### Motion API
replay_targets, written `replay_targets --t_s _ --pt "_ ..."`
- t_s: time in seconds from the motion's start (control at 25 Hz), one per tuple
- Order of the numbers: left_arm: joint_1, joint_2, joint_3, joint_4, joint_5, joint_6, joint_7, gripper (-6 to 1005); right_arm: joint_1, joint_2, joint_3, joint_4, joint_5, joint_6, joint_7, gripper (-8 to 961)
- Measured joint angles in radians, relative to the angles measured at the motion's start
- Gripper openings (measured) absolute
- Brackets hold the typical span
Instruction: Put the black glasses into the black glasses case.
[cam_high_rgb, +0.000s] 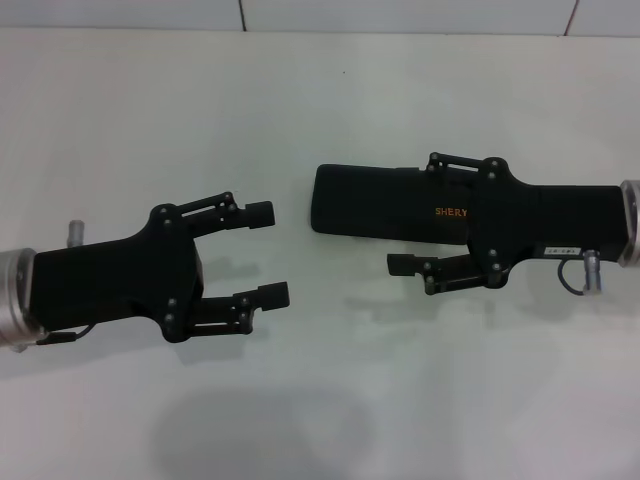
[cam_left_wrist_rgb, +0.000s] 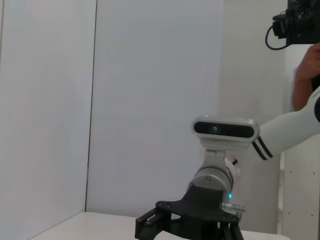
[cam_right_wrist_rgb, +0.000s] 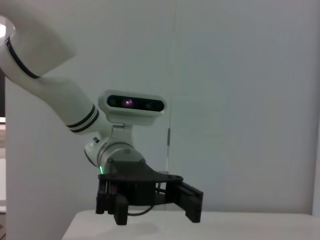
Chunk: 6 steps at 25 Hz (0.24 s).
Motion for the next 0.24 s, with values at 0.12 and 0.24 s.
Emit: replay_targets --t_s 0.12,0.24 --pt "0.001 0.0 0.0 0.0 0.0 0.0 0.0 814 0.0 0.0 0.0 0.024 0.015 0.001 -0.021 868" --pt "0.001 0.001 0.0 -0.001 0.0 0.0 0.0 814 0.001 0.001 0.0 0.039 0.022 0.0 -0.04 868"
